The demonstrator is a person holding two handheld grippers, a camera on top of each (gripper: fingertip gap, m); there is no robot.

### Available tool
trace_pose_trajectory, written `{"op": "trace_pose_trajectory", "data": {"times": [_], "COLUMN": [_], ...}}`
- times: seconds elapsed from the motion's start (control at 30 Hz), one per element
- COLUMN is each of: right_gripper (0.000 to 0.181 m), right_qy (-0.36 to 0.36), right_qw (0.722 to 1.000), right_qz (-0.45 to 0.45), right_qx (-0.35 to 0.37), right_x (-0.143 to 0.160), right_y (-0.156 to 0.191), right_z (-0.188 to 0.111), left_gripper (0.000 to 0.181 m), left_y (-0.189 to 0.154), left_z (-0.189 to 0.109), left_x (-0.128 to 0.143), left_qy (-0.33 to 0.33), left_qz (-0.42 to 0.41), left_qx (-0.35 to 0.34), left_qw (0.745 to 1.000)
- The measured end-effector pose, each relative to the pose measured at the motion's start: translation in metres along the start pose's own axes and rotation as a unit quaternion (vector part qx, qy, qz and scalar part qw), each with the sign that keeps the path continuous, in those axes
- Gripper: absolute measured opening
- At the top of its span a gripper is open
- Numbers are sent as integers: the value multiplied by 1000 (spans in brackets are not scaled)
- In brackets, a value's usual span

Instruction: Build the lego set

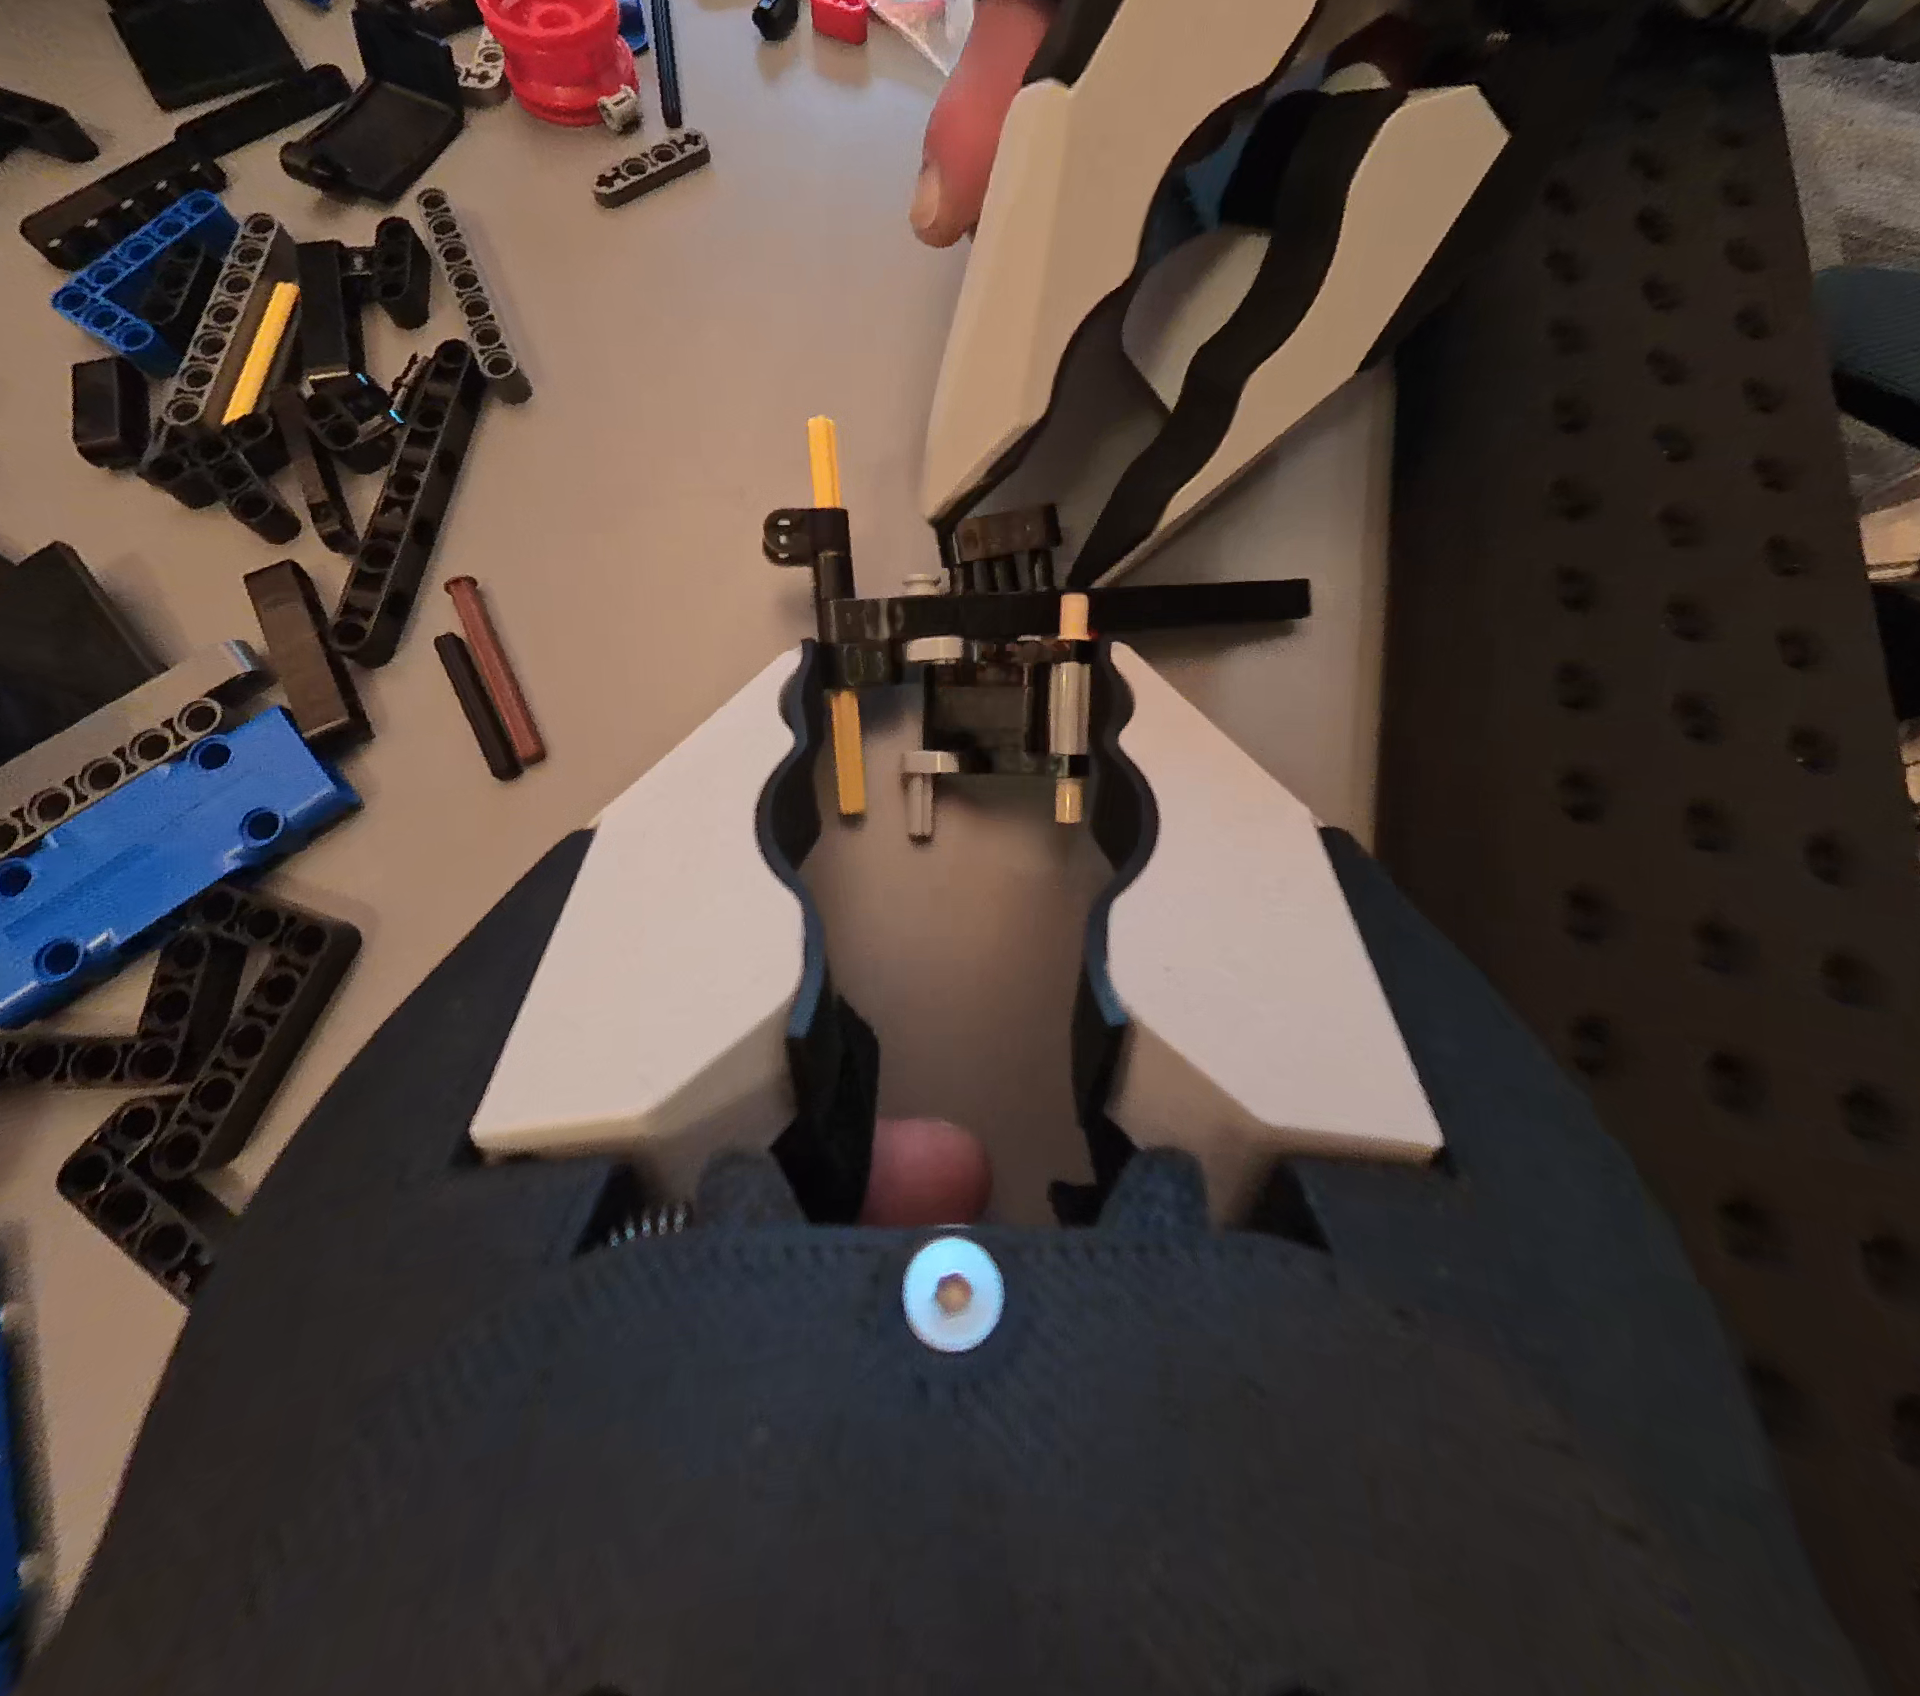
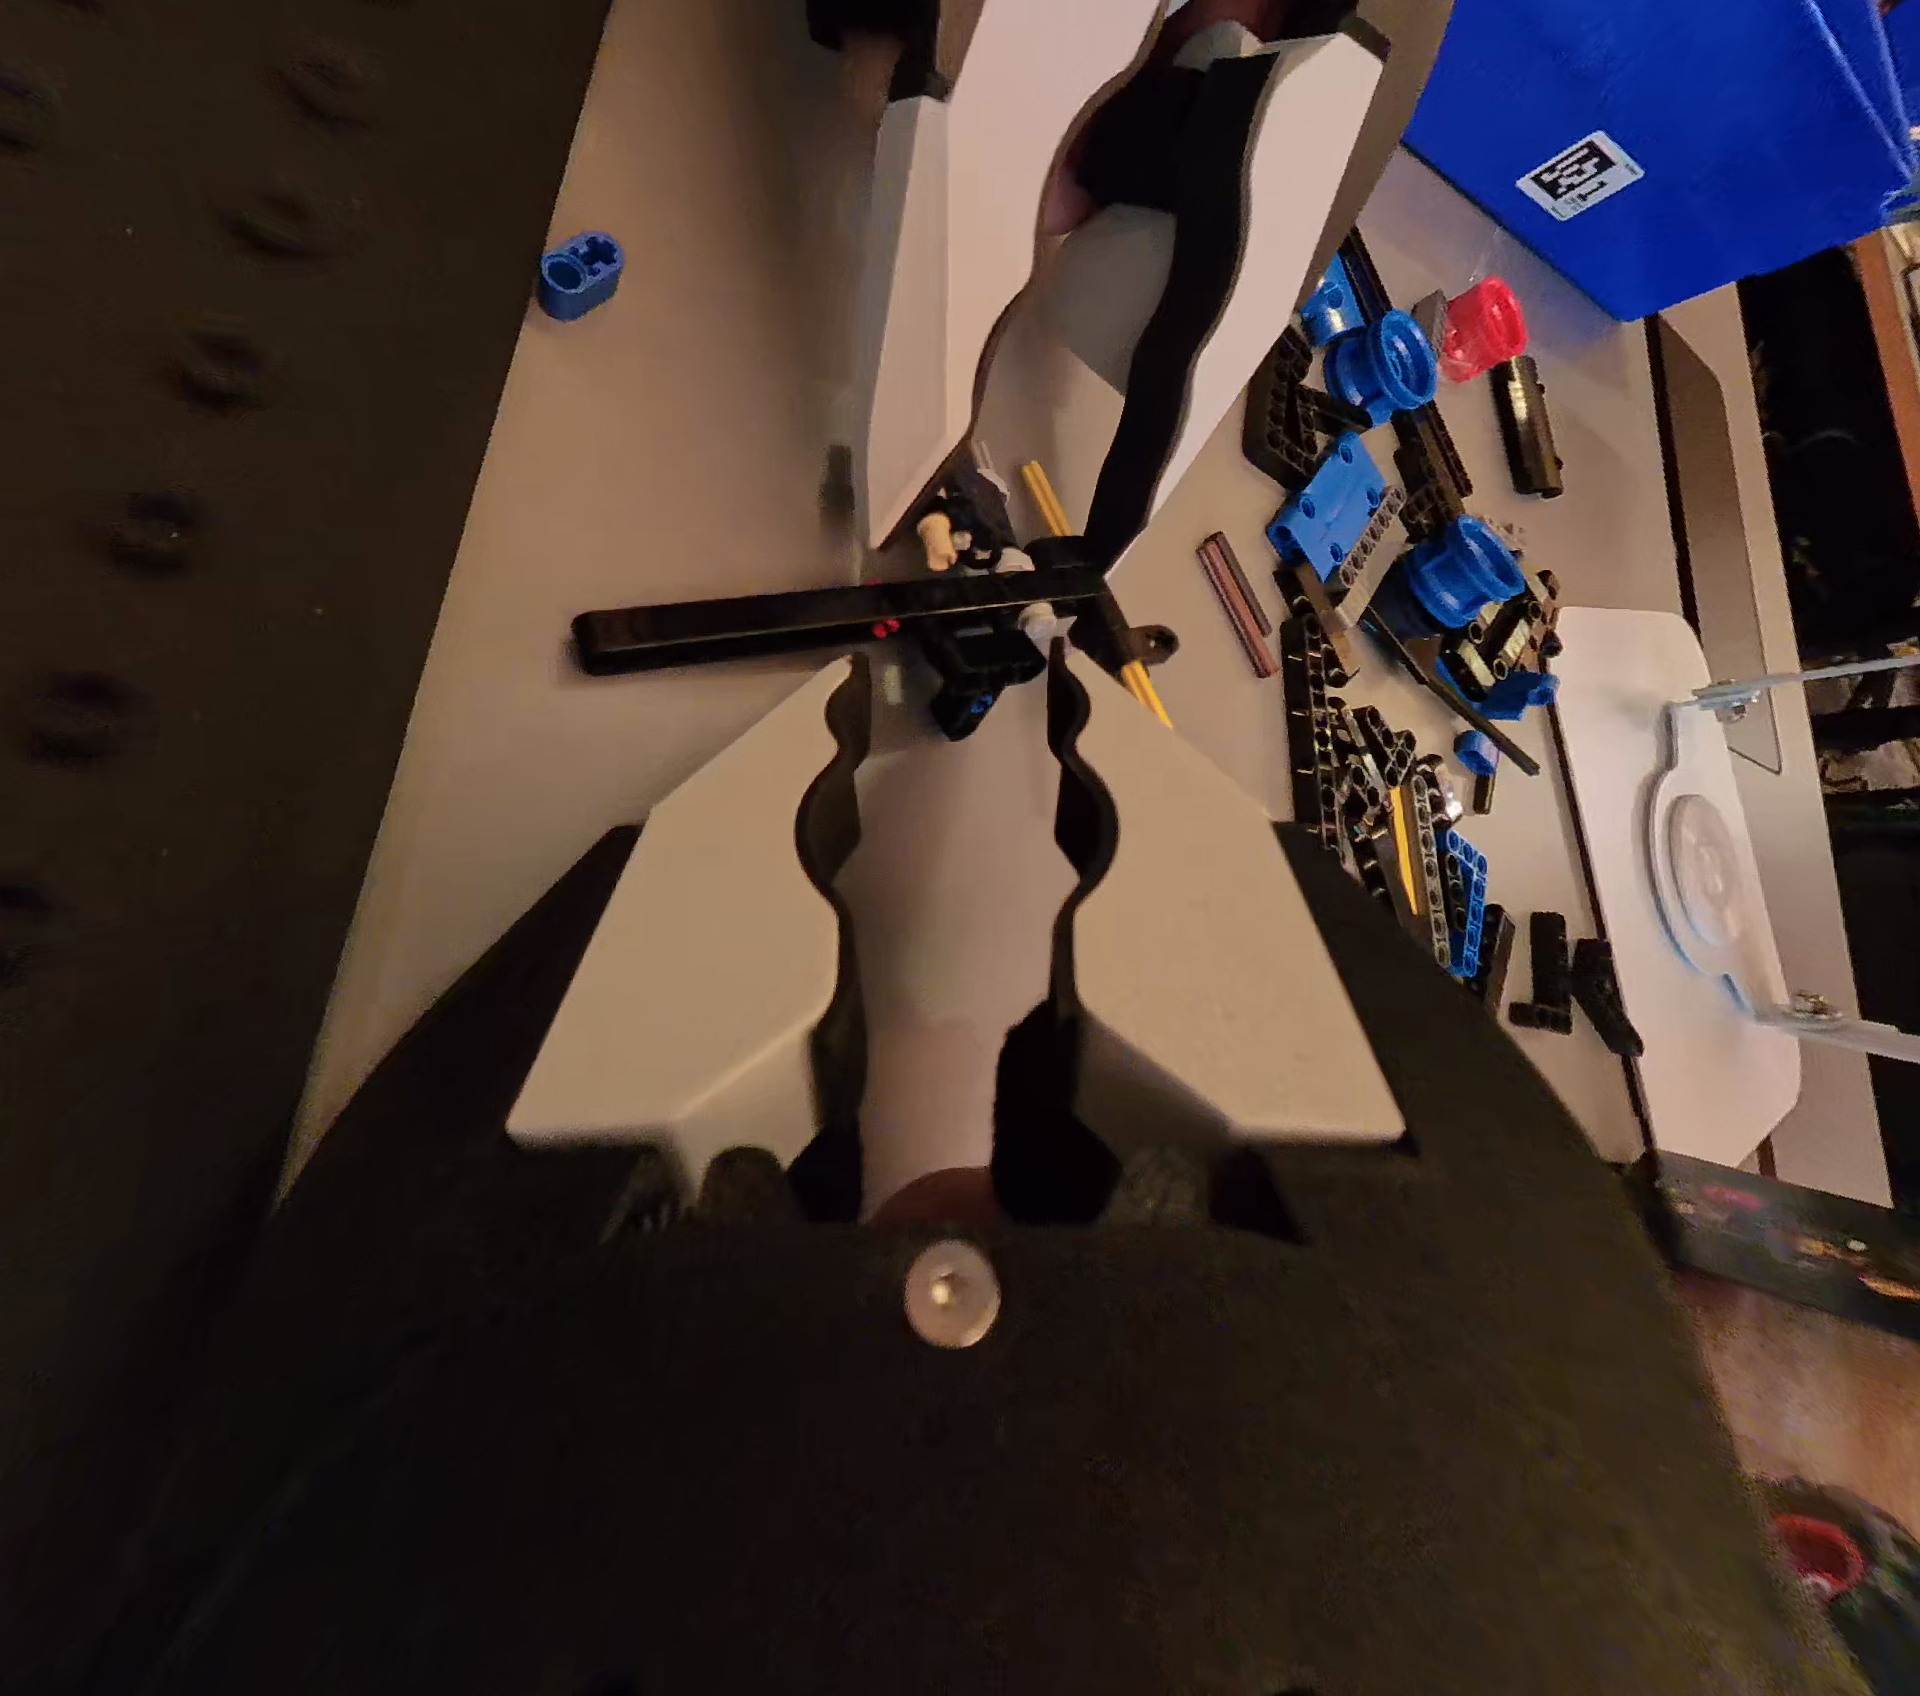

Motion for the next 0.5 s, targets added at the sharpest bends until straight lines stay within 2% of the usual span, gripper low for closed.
{"op": "trace_pose_trajectory", "data": {"times": [0.1,0.23,0.5], "right_gripper": [34,9,6], "right_qy": [1,-1,-11], "right_qw": [1000,999,1000], "right_qz": [6,26,-7], "right_qx": [-4,-19,-8], "right_x": [1,2,4], "right_y": [-2,-5,-3], "right_z": [-3,-6,-6], "left_gripper": [50,49,49], "left_y": [0,0,2], "left_z": [0,0,-1], "left_x": [0,0,-1], "left_qy": [1,-1,-7], "left_qz": [2,1,-19], "left_qx": [-1,-2,18], "left_qw": [1000,1000,1000]}}
Point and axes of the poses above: each gripper's, where its closed fingertips meet, z out along the fingers, x out of its underside, y = z × x across the jaws, the point moved 5 cm from there along -z, back along the fingers, and after that the axes turned 5 degrees about x, right-handed, at the moved point
